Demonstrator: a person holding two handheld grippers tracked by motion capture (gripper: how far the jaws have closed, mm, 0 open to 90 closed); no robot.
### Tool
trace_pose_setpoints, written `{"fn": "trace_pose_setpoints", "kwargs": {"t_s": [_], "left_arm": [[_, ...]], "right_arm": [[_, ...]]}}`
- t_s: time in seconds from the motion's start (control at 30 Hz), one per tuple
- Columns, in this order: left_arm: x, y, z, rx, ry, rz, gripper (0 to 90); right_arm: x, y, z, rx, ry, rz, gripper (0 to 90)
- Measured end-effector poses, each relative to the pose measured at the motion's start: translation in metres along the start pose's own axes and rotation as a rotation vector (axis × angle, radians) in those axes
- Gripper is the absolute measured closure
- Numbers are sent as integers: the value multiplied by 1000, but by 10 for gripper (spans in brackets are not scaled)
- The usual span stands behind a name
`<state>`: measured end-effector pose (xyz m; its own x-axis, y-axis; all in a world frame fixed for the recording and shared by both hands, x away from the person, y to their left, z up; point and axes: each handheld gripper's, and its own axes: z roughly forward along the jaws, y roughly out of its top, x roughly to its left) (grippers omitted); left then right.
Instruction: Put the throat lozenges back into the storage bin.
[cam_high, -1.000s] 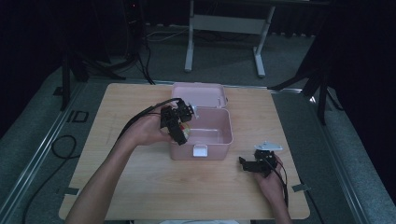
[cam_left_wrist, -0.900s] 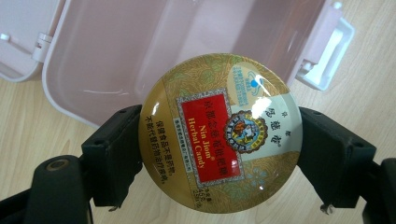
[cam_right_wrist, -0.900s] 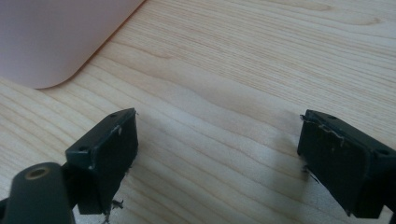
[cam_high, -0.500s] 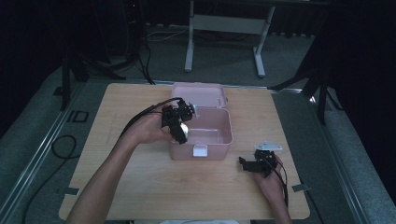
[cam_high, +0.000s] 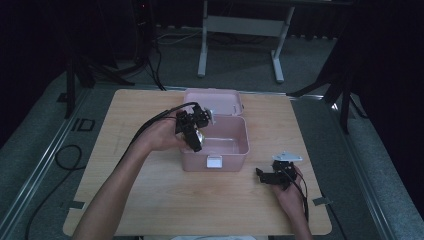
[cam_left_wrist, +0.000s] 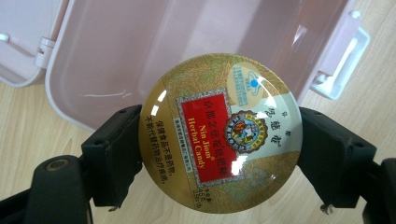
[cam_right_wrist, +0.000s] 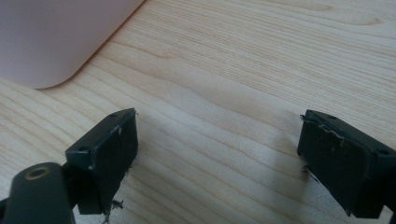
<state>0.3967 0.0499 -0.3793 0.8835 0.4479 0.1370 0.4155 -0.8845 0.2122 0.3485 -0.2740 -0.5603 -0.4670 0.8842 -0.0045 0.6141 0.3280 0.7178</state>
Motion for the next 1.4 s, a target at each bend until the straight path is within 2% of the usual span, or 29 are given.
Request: {"fn": "trace_pose_setpoints", "kwargs": {"t_s": [0.43,0.53,0.57,0.7,0.77,1.13,1.27,1.4], "left_arm": [[0,1,3,5,-12,-4,205],[1,1,3,1,1,-27,199],[1,1,3,0,4,-32,159],[3,0,-2,-34,4,-52,141],[5,-1,-4,-46,11,-48,142],[15,-24,-13,-89,33,-121,153],[18,-35,-16,-97,62,-151,154],[22,-43,-21,-100,68,-163,163]], "right_arm": [[0,0,0,0,0,0,119],[0,0,0,0,0,0,119],[0,0,0,0,0,0,119],[0,0,0,0,0,0,119],[0,0,0,0,1,-2,119],[0,0,0,0,1,-2,119],[0,0,0,0,1,-1,119],[0,0,0,0,1,-2,119]]}}
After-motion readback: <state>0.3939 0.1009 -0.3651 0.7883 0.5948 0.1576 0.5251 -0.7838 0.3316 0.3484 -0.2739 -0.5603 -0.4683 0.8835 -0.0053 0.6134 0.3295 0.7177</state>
